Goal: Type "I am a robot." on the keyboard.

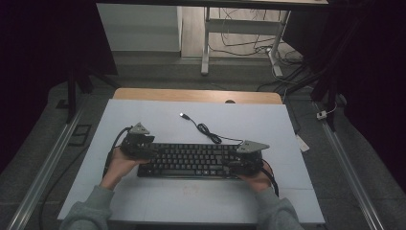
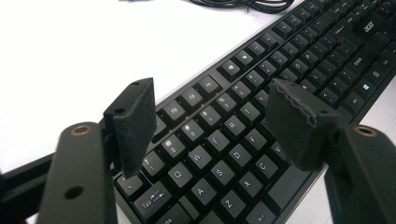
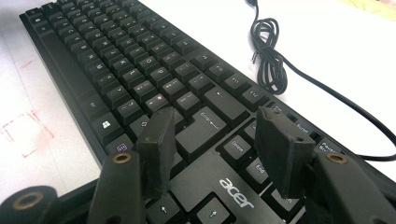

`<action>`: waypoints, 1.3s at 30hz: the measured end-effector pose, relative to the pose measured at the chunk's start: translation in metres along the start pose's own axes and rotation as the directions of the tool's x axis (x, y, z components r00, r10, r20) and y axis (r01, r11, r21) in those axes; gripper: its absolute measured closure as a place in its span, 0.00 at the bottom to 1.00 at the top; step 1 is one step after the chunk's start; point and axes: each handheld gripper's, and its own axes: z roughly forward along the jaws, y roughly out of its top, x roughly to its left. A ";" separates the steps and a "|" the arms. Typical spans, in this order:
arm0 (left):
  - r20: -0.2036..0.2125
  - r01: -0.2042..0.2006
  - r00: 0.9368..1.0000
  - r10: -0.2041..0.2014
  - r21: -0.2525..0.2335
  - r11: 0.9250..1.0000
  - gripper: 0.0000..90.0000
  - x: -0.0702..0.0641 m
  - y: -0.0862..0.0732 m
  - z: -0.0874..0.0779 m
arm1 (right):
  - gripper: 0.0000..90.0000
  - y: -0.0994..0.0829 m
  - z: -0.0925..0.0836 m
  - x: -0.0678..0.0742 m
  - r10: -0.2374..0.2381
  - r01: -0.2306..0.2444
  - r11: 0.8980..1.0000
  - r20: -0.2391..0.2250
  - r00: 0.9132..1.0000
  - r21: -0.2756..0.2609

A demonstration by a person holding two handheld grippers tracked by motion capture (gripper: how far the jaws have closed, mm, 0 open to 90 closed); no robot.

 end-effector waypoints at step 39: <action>0.001 -0.004 1.000 0.004 0.017 1.000 0.33 -0.001 -0.001 0.005 | 0.70 0.042 0.024 0.015 -0.021 0.015 0.998 -0.083 0.996 -0.062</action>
